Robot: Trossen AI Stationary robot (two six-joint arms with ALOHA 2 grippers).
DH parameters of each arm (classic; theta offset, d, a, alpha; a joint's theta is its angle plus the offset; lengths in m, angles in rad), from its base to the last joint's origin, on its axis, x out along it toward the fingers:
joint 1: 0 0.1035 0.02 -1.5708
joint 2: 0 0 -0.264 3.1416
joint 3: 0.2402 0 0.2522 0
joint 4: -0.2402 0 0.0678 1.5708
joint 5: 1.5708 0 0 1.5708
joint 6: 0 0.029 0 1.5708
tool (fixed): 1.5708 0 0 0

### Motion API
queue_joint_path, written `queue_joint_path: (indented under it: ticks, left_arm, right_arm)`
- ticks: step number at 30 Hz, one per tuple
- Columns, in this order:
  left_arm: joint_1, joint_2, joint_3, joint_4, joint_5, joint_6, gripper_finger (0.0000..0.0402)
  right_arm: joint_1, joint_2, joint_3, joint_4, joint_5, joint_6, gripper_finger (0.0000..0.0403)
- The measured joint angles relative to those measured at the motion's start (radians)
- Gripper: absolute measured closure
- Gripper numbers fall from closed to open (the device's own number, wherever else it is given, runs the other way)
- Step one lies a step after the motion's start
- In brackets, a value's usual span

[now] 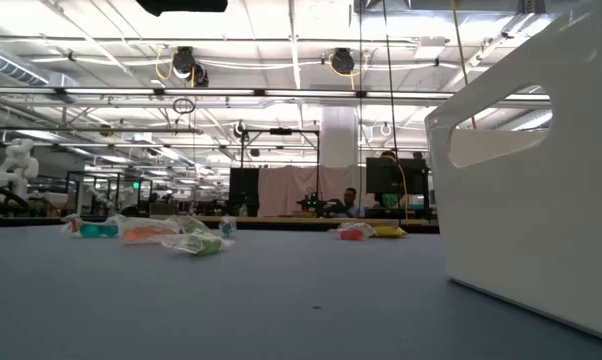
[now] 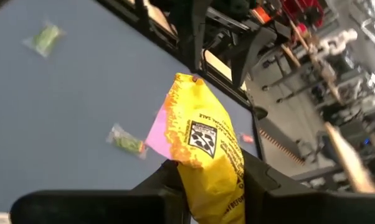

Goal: Sort candy
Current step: Put the yellow candy into the white bin

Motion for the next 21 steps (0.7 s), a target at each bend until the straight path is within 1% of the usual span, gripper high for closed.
queue_joint_path:
  ticks: [4, 10, 12, 17, 21]
  left_arm:
    - [-0.001, 0.000, 0.000, 0.000, 0.000, 0.000, 0.0112]
    - [-0.001, 0.000, 0.000, 0.000, 0.000, 0.000, 0.0112]
    - [-0.001, 0.000, 0.000, 0.000, 0.000, 0.001, 0.0112]
    - [-0.001, 0.000, 0.000, 0.000, 0.000, 0.000, 0.0112]
    - [-0.001, 0.000, 0.000, 0.000, 0.000, 0.000, 0.0112]
  right_arm:
    - [0.000, 0.000, 0.000, -0.001, -0.019, -0.088, 0.0332]
    - [0.000, 0.000, 0.000, -0.003, -0.024, -0.112, 0.0332]
    - [0.000, 0.000, 0.000, -0.003, -0.024, -0.162, 0.0332]
    - [0.000, 0.000, 0.000, -0.003, -0.023, -0.350, 0.0332]
    - [0.000, 0.000, 0.000, -0.002, -0.023, -0.372, 0.0332]
